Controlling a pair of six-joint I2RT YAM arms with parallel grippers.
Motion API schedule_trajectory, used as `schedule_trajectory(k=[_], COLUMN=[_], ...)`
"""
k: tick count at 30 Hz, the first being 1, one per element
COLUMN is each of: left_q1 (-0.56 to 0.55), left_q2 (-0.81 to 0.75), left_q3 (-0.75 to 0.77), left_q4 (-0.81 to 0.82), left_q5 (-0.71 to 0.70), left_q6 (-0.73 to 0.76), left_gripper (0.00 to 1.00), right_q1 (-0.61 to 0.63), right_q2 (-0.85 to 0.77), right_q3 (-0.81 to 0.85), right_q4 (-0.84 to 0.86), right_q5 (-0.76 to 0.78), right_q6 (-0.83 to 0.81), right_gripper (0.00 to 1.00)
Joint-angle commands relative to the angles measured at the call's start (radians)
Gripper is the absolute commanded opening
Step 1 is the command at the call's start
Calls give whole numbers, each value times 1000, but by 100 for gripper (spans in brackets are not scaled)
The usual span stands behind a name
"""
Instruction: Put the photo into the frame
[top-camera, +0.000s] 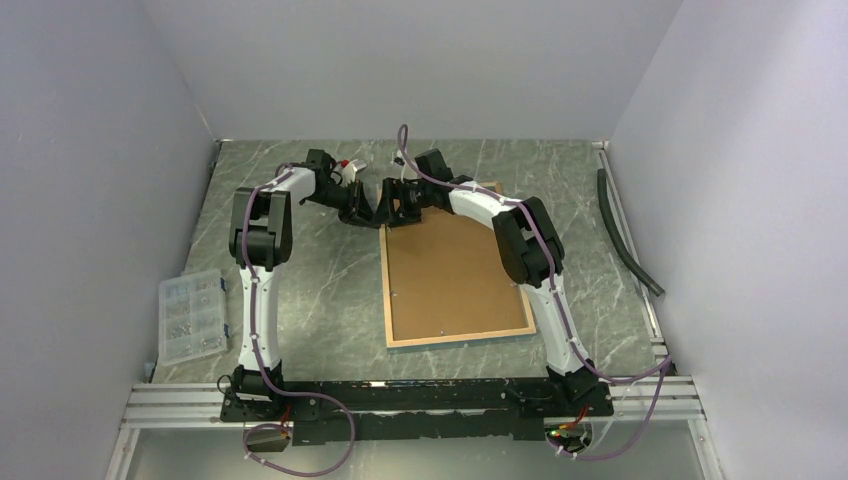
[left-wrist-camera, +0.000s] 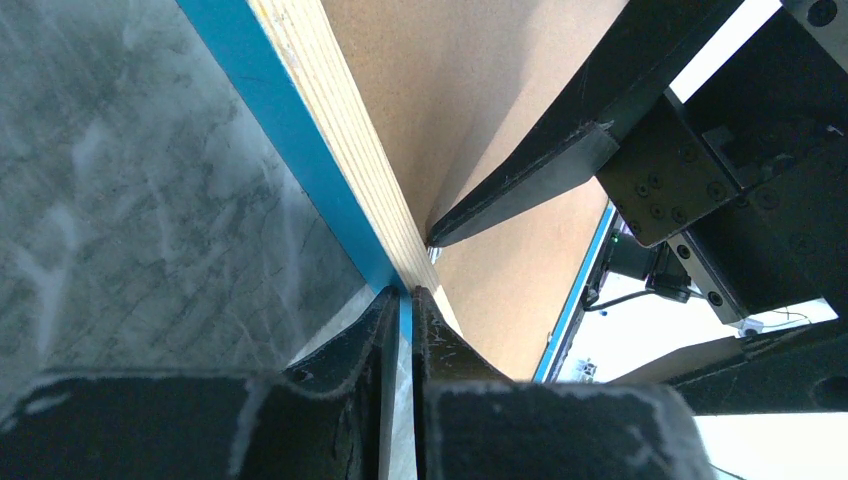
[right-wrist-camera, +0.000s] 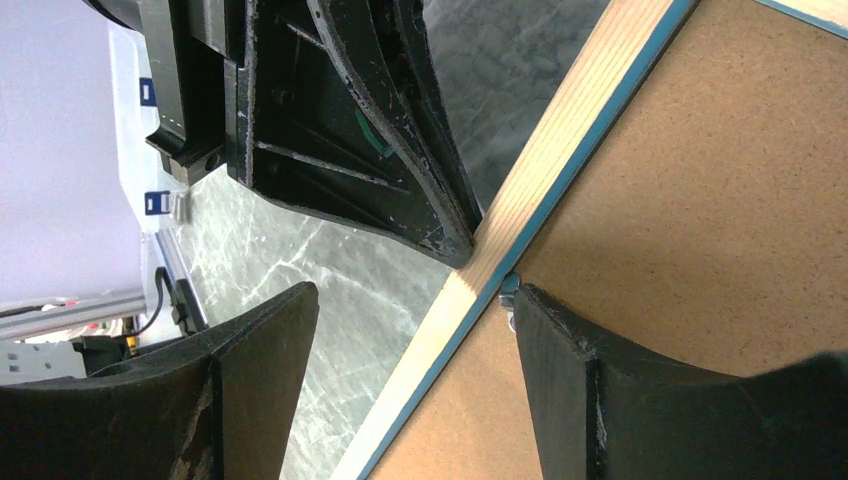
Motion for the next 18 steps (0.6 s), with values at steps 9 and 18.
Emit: schedule_trajectory(k=[9,18], left_q1=[-34,-34], left_q2=[-6,0], left_q3=[-22,-16], left_q4=[-10,-17], left_q5=[-58,-54], left_q6=[25,32], left_gripper=[12,12], right_q1=[46,57], right_q2=[31,69], right_q3=[56,132], right_q4=[-110,-220], right_q5=[-88,-125], right_q6=[-58,-177], right_gripper=[75,75])
